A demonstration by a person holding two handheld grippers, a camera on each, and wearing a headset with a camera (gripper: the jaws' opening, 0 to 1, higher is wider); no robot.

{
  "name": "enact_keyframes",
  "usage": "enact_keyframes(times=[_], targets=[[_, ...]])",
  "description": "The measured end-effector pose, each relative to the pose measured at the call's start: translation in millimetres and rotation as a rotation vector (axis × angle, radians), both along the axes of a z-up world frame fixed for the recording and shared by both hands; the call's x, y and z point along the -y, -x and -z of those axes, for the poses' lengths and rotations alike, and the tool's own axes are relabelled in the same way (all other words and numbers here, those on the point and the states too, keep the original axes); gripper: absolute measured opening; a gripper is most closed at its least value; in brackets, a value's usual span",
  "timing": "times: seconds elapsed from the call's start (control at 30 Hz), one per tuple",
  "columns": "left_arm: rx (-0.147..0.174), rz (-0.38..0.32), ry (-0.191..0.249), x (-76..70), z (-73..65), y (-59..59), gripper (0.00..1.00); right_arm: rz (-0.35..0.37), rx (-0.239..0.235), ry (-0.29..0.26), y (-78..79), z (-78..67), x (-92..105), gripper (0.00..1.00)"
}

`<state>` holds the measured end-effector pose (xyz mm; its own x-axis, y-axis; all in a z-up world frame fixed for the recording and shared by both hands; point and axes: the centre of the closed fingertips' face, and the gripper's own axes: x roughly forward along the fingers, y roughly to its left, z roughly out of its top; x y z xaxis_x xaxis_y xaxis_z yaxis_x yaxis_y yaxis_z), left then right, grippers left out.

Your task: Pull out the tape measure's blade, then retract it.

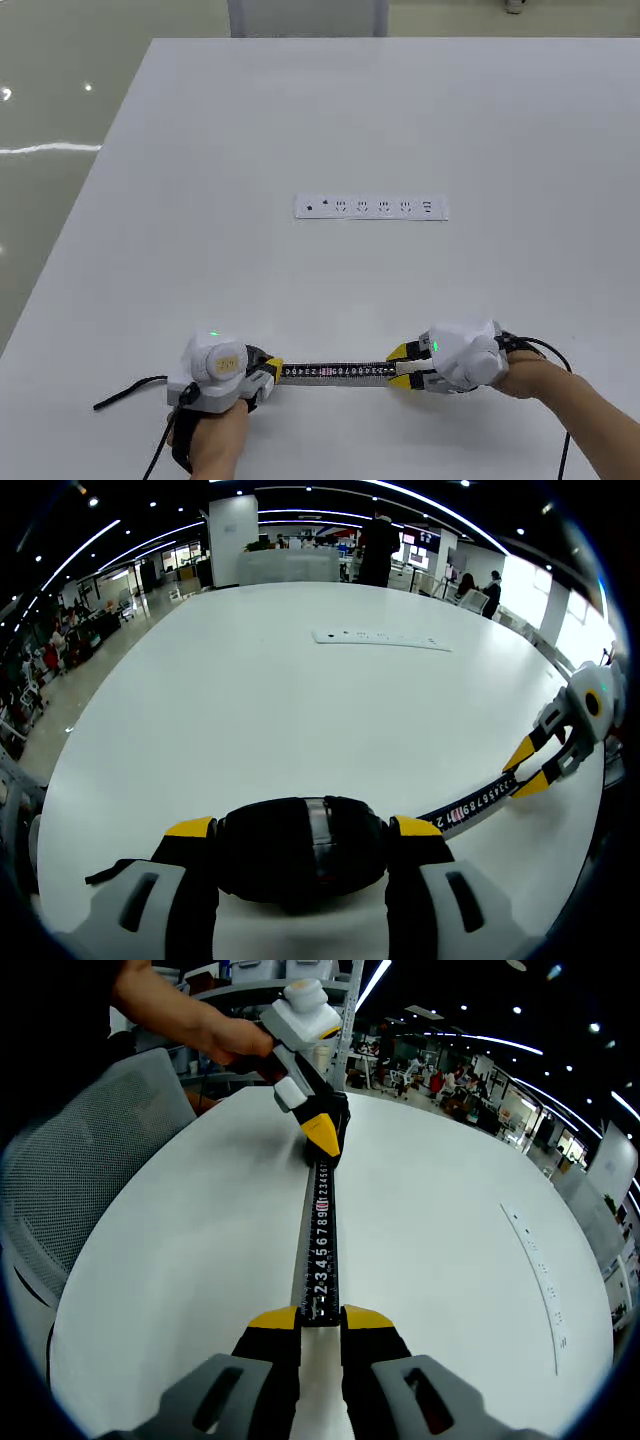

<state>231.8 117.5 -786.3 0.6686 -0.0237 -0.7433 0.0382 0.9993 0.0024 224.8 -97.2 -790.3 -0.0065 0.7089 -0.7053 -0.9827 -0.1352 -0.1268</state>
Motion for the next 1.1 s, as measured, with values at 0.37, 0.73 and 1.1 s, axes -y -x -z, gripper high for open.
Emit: enact_keyframes(times=[0.37, 0.73, 1.1], targets=[[-0.005, 0.001, 0.003, 1.1, -2.8, 2.2, 0.64, 0.0, -0.005, -0.001, 0.8, 0.6, -2.9, 0.14], [-0.01, 0.005, 0.01, 2.2, -4.2, 2.6, 0.64, -0.009, -0.007, -0.005, 0.2, 0.0, -8.1, 0.14], [-0.013, 0.009, 0.016, 1.0, -3.3, 2.4, 0.63, -0.011, -0.007, -0.005, 0.4, 0.3, -11.4, 0.14]])
